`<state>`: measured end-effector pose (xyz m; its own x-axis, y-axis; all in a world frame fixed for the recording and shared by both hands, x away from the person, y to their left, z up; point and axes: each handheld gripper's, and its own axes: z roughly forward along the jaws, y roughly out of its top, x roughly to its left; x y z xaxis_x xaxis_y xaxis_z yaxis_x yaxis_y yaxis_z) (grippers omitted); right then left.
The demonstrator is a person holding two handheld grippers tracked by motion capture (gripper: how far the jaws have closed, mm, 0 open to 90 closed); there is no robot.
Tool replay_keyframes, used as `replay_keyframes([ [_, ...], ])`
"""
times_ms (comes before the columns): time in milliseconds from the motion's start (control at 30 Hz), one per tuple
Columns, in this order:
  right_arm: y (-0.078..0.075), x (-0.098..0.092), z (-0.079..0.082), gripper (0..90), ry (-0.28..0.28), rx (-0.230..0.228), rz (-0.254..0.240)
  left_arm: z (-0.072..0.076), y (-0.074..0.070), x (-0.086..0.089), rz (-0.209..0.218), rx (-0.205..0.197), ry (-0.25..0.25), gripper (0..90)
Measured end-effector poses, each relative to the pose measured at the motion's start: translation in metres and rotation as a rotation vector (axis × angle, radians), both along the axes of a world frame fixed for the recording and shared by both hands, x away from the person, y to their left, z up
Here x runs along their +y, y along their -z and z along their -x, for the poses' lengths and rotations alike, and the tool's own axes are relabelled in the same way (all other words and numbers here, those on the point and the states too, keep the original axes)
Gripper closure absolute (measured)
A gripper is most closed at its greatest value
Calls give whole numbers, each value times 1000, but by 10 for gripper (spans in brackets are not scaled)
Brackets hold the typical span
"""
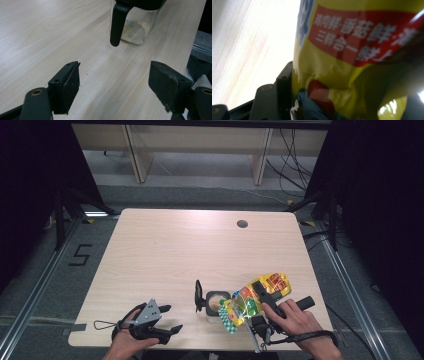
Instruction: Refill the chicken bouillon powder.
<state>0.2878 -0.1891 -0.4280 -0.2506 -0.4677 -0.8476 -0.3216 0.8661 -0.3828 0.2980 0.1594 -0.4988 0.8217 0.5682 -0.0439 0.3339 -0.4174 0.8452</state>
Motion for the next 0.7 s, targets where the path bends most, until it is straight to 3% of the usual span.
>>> replay_keyframes([
  [100, -2, 0, 0, 385, -21, -13, -21, 0, 1, 0, -5, -5, 3, 247],
  [133, -4, 0, 1, 385, -25, -22, 7, 1, 1, 0, -5, -3, -2, 246],
  [167, -2, 0, 2, 385, -11, -30, 5, 0, 0, 0, -3, -1, 6, 246],
  [200, -2, 0, 3, 385, 11, -15, 14, -1, -1, 1, -11, -2, 5, 246],
  [233, -3, 1, 3, 385, -10, -23, 24, -1, -1, 1, -12, 1, 11, 246],
  [267, -2, 0, 3, 385, -19, -33, 6, 0, 1, 0, -1, -1, -1, 246],
  [300, -3, 0, 5, 385, 3, -41, 9, 1, 1, 0, -5, 12, -3, 246],
  [367, -5, 1, 4, 385, -11, -36, 10, 1, 1, 0, 0, 2, -6, 247],
  [400, -4, 0, 4, 385, -8, -32, -2, -1, -1, 1, -13, 0, 14, 246],
  [433, -3, -1, 4, 385, -7, -28, -5, 0, 0, 0, 6, 6, -2, 246],
  [500, -3, 0, 4, 385, -1, -28, 5, 0, 0, 1, -22, -3, 3, 246],
  [700, -3, 0, 5, 385, -5, -39, 9, 1, 1, -1, 9, 6, -7, 246],
])
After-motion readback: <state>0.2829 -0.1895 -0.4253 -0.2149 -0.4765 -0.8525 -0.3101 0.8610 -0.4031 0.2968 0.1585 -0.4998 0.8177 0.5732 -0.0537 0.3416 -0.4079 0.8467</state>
